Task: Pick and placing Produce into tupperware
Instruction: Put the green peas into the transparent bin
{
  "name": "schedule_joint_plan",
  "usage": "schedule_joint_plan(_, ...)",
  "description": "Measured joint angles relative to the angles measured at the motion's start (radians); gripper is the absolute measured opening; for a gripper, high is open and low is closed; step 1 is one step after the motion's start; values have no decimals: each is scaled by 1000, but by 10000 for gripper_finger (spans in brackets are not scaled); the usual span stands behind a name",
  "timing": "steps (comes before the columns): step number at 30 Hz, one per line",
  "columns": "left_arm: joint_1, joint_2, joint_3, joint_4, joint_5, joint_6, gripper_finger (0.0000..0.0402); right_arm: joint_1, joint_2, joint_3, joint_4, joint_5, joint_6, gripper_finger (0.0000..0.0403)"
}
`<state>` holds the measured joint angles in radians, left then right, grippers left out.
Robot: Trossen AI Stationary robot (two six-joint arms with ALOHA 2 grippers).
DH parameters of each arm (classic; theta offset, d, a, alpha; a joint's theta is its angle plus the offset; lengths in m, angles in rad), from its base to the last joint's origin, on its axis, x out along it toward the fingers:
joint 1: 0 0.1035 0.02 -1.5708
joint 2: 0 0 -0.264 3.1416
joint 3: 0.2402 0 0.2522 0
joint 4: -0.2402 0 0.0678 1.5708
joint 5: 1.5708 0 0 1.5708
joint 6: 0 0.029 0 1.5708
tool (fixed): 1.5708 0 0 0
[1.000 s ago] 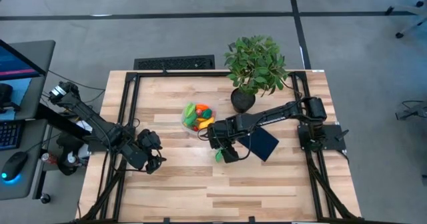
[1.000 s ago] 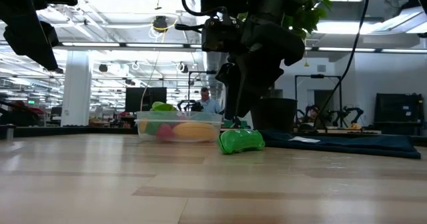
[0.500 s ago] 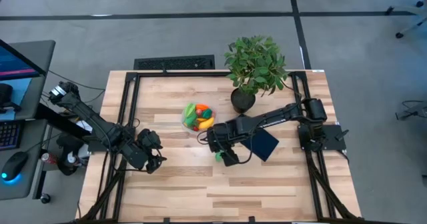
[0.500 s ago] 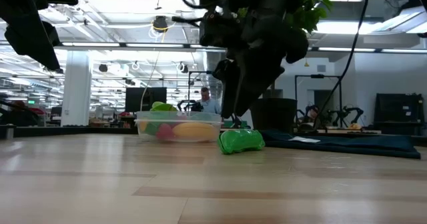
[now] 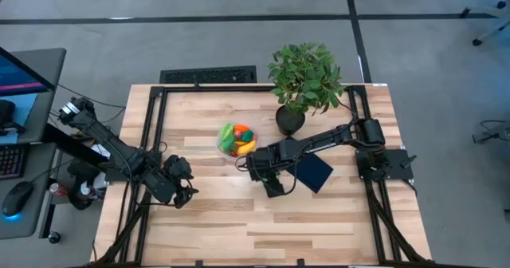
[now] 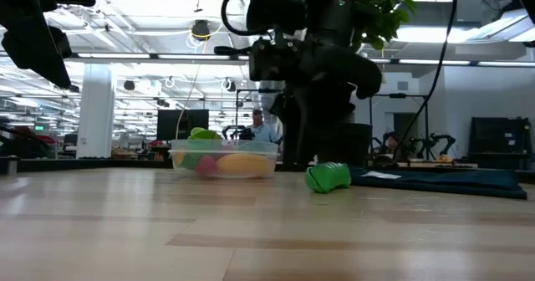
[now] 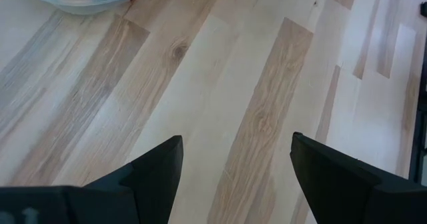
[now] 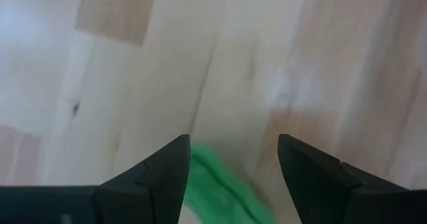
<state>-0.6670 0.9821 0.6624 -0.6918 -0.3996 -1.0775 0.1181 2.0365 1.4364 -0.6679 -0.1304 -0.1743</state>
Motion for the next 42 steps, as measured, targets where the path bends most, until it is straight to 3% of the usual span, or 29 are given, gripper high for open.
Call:
schedule_joint_plan(12,0,0,0,2,-1,-2,265,4,-9,-1,-238,-23,-162,216)
schedule_joint_plan(19,0,0,0,2,-6,-2,265,-7,-9,10,-217,-61,-82,216)
schedule_joint_plan(26,0,0,0,1,-17,16,265,-28,-23,61,-214,-67,145,216)
schedule_joint_plan(42,1,0,0,-38,-61,160,265,5,-50,62,-398,106,814,216)
